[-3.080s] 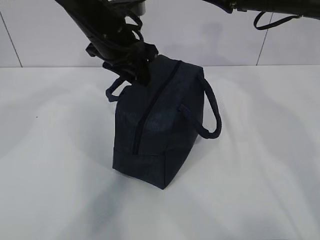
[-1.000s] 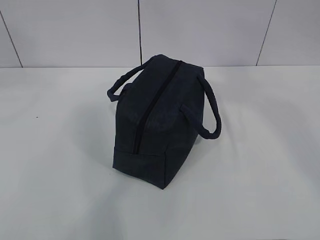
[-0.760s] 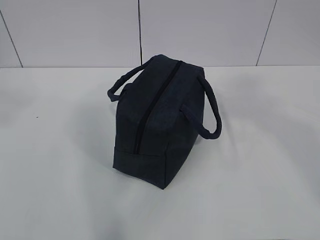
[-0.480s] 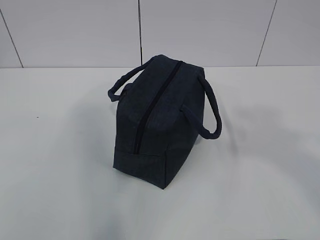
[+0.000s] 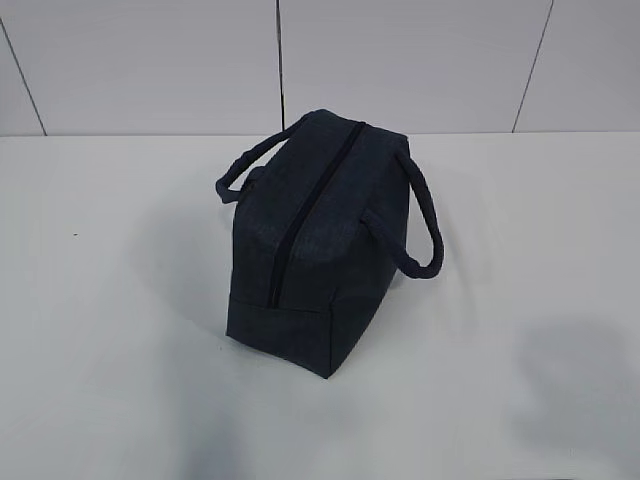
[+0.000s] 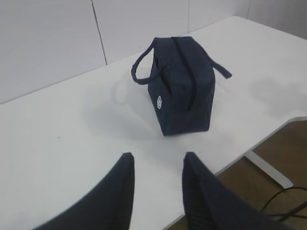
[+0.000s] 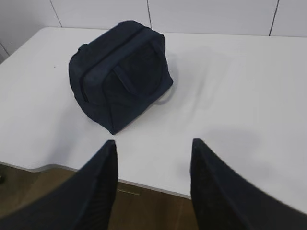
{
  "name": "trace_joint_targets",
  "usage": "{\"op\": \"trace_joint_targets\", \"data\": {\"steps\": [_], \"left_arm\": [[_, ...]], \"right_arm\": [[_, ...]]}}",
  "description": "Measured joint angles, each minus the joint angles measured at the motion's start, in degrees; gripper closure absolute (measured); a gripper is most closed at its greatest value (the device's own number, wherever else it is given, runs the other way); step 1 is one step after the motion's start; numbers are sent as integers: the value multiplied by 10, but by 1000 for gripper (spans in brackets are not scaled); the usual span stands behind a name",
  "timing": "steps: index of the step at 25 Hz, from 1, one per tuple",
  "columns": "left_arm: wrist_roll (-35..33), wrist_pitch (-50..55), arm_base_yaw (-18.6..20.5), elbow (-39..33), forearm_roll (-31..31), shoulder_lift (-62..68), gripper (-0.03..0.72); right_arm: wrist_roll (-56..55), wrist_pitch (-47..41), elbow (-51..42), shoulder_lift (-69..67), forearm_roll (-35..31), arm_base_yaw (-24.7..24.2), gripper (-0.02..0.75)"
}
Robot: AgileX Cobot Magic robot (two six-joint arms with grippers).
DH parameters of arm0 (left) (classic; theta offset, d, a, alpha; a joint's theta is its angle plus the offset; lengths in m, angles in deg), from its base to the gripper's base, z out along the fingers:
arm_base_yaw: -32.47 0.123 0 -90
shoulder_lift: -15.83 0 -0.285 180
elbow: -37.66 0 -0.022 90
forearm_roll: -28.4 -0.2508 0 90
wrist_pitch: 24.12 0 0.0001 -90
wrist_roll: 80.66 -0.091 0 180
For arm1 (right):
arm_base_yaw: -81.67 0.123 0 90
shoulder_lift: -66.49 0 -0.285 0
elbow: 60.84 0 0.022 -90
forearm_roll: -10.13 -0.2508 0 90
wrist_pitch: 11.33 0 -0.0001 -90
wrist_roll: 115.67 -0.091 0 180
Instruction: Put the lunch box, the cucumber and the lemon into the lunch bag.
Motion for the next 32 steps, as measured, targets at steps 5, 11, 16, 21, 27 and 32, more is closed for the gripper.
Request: {"op": "trace_joint_targets", "data": {"steps": [5,11,16,21,27,32], "left_arm": [[0,3,0,-77,-18,-48,443],[0,-17,0,-153,-18,-75,444],[0,-43,0,-222,-18,-75,445],[-1,-75,0,-258,-14,-75,449],[-1,-79,0,-262,-11,-87,452],[-1,-78,0,-265,-12,-91,452]], "right_arm": [[3,0,-71,42,15,0,368],[26,0,-152,66,19,0,368],[28,3,-203,77,19,0,369],[29,28,-212,78,19,0,369],[29,69,-228,78,18,0,369],[29,73,-230,78,19,0,369]]}}
